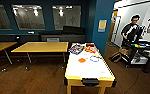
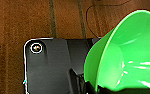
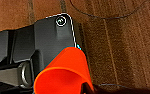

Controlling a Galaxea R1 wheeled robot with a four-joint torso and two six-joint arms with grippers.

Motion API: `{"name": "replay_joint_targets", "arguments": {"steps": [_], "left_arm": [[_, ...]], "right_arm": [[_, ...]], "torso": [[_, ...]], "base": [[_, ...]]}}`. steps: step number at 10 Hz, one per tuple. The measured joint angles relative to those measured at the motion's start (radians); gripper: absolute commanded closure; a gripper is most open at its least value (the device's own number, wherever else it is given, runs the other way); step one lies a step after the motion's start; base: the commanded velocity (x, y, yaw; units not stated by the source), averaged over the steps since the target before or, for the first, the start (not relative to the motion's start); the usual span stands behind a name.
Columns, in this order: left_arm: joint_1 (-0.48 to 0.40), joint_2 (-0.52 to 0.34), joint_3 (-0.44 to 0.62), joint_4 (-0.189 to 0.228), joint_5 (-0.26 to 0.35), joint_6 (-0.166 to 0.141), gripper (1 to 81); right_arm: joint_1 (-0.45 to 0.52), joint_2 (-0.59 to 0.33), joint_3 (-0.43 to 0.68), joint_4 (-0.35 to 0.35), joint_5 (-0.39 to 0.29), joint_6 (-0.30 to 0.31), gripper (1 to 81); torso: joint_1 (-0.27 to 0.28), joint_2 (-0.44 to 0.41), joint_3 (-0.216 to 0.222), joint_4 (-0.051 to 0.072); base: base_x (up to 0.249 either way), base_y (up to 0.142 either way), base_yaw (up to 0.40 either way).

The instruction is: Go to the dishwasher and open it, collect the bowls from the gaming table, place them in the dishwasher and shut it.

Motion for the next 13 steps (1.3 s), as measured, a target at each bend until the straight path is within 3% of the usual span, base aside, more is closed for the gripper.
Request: {"name": "replay_joint_targets", "arguments": {"steps": [3,7,9,11,12,13], "left_arm": [[-0.003,0.009,-0.005,0.0,-0.002,0.0,81.1],[-0.002,0.022,-0.023,0.0,-0.002,0.0,81.1],[-0.002,0.03,-0.034,0.0,-0.002,-0.001,81.1],[-0.002,0.033,-0.039,0.0,-0.002,0.0,81.1],[-0.002,0.033,-0.039,0.0,-0.002,-0.001,81.1],[-0.002,0.033,-0.039,-0.001,-0.002,-0.001,81.1]], "right_arm": [[0.0,0.018,-0.05,-0.007,0.0,-0.001,81.1],[-0.024,0.022,0.027,-0.091,0.002,-0.004,81.1],[-0.036,0.019,0.038,-0.093,-0.001,-0.001,81.1],[-0.046,0.019,0.053,-0.075,0.0,-0.001,81.1],[-0.059,0.02,0.055,-0.031,-0.009,-0.015,81.1],[-0.067,0.021,0.055,0.043,-0.026,-0.073,81.1]], "torso": [[0.0,0.0,0.0,0.0],[0.0,0.0,0.0,0.0],[0.0,0.0,0.0,0.0],[0.0,0.0,0.0,0.0],[0.0,0.0,0.0,0.0],[0.0,0.0,0.0,0.0]], "base": [[0.0,0.0,0.0],[0.0,0.0,0.0],[0.0,0.0,0.0],[0.0,0.0,0.0],[0.0,0.0,0.0],[0.0,0.0,0.0]]}}
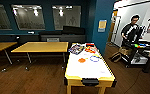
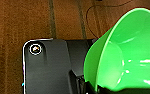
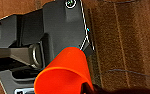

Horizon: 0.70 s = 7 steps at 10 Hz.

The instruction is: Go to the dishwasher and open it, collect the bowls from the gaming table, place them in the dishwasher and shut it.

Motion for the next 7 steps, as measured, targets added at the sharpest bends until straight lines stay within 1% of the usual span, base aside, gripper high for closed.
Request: {"name": "replay_joint_targets", "arguments": {"steps": [1,2,3,4,5,7], "left_arm": [[0.0,0.0,0.0,0.0,0.0,0.0,81.1],[0.0,0.0,0.0,0.0,0.0,0.0,81.1],[0.0,0.0,0.0,0.0,0.0,0.0,81.1],[0.0,0.0,0.0,0.0,0.0,0.0,81.1],[0.0,0.0,0.0,0.0,0.0,0.0,81.1],[0.0,0.0,0.0,0.0,0.0,0.0,81.1]], "right_arm": [[0.0,0.007,0.0,0.1,-0.019,-0.107,81.1],[0.001,0.02,0.001,0.223,-0.041,-0.242,81.1],[0.0,0.028,0.008,0.338,-0.045,-0.357,81.1],[0.0,0.03,0.019,0.414,-0.035,-0.429,81.1],[0.0,0.025,0.042,0.444,-0.029,-0.453,81.1],[0.0,-0.009,0.116,0.452,-0.03,-0.454,81.1]], "torso": [[0.0,0.0,0.0,0.0],[0.0,0.0,0.0,0.0],[0.0,0.0,0.0,0.0],[0.0,0.0,0.0,0.0],[0.0,0.0,0.0,0.0],[0.0,0.0,0.0,0.0]], "base": [[0.0,0.0,0.0],[0.0,0.0,0.0],[0.0,0.0,0.0],[0.0,0.0,0.0],[0.0,0.0,0.0],[0.0,0.0,0.0]]}}
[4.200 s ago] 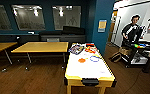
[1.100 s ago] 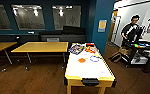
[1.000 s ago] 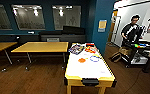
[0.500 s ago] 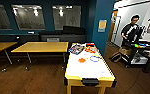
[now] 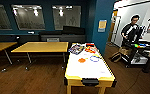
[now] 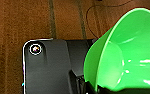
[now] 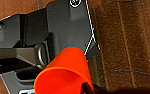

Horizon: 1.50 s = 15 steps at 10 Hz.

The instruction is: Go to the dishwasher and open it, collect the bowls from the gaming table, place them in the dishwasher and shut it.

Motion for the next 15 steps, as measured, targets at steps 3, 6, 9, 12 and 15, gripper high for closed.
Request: {"name": "replay_joint_targets", "arguments": {"steps": [3,6,9,12,15], "left_arm": [[0.0,0.0,0.0,0.0,-0.003,0.0,81.1],[0.003,-0.022,0.021,0.0,-0.001,0.0,81.1],[0.011,0.003,-0.065,0.0,0.016,0.0,81.1],[0.005,0.095,-0.181,0.0,0.024,0.0,81.1],[0.003,0.155,-0.269,-0.001,0.024,-0.005,81.1]], "right_arm": [[0.001,-0.079,0.136,-0.016,0.002,-0.003,81.1],[0.001,-0.113,0.153,-0.024,0.004,-0.003,81.1],[0.009,-0.099,0.068,-0.029,0.007,-0.002,81.1],[0.019,-0.069,0.044,-0.029,0.012,-0.002,81.1],[0.033,-0.01,-0.024,-0.044,-0.002,-0.003,81.1]], "torso": [[0.0,0.0,0.0,0.0],[0.0,0.0,0.0,0.0],[0.0,0.0,0.0,0.0],[0.0,0.0,0.0,0.0],[0.0,0.0,0.0,0.0]], "base": [[0.0,0.0,0.0],[0.0,0.0,0.0],[0.0,0.0,0.0],[0.0,0.0,0.0],[0.0,0.0,0.0]]}}
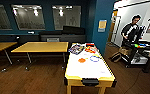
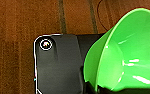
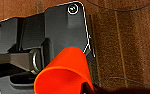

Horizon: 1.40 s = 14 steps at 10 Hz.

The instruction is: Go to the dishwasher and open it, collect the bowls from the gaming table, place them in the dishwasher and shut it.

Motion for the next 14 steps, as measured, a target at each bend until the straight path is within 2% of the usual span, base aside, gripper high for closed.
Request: {"name": "replay_joint_targets", "arguments": {"steps": [2,9,14], "left_arm": [[0.0,0.032,-0.048,0.0,-0.001,0.0,81.1],[0.006,0.025,-0.054,-0.003,-0.004,-0.002,81.1],[0.008,-0.071,-0.058,-0.009,-0.003,-0.001,81.1]], "right_arm": [[0.006,0.027,-0.015,-0.001,-0.007,0.0,81.1],[0.014,0.014,-0.041,0.001,-0.014,0.001,81.1],[0.019,0.02,-0.053,0.001,-0.014,0.001,81.1]], "torso": [[0.0,0.0,0.0,0.0],[0.0,0.0,0.0,0.0],[0.0,0.0,0.0,0.0]], "base": [[0.0,0.0,0.0],[0.0,0.0,0.0],[0.0,0.0,0.0]]}}
